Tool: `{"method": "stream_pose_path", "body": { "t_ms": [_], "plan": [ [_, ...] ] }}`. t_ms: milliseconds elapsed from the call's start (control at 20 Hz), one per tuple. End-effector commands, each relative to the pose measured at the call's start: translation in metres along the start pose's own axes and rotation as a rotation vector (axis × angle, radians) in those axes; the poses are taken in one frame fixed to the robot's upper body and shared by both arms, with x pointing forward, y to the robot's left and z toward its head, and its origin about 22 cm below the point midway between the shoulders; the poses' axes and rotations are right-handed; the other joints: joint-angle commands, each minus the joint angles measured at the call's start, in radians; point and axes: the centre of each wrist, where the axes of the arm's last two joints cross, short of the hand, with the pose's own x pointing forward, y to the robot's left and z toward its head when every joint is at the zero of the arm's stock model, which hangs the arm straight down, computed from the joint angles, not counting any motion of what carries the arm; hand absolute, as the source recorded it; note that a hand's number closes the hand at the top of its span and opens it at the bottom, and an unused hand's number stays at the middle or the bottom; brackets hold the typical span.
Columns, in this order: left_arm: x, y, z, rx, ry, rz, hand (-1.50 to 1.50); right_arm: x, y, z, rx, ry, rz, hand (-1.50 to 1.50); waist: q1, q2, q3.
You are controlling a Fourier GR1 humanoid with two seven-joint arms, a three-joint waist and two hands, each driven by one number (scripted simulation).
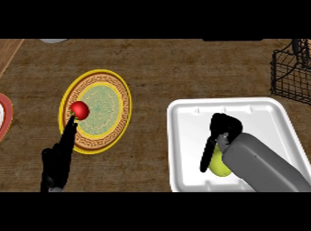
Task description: Pick the pear from the tray and place it in the tiered basket
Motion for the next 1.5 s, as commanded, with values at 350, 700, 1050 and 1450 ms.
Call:
{"method": "stream_pose_path", "body": {
  "t_ms": [350,700,1050,1450],
  "plan": [
    [0.000,0.007,-0.003,-0.009,0.037,-0.008,0.00,-0.003,0.027,-0.003,0.059,0.251,0.047,-1.50,-0.005,0.007,-0.002],
    [-0.010,-0.002,0.010,0.003,0.042,-0.011,0.00,-0.007,0.010,-0.002,0.022,0.210,0.041,1.50,0.005,0.008,-0.002],
    [-0.015,-0.014,-0.002,0.003,0.056,-0.009,0.00,0.004,0.048,-0.004,-0.068,0.115,0.171,1.50,0.008,0.014,-0.002],
    [-0.018,0.015,0.011,0.055,0.064,-0.002,0.00,-0.156,-0.051,-0.026,-0.367,-0.142,-0.024,1.50,-0.068,0.002,0.003]
  ]
}}
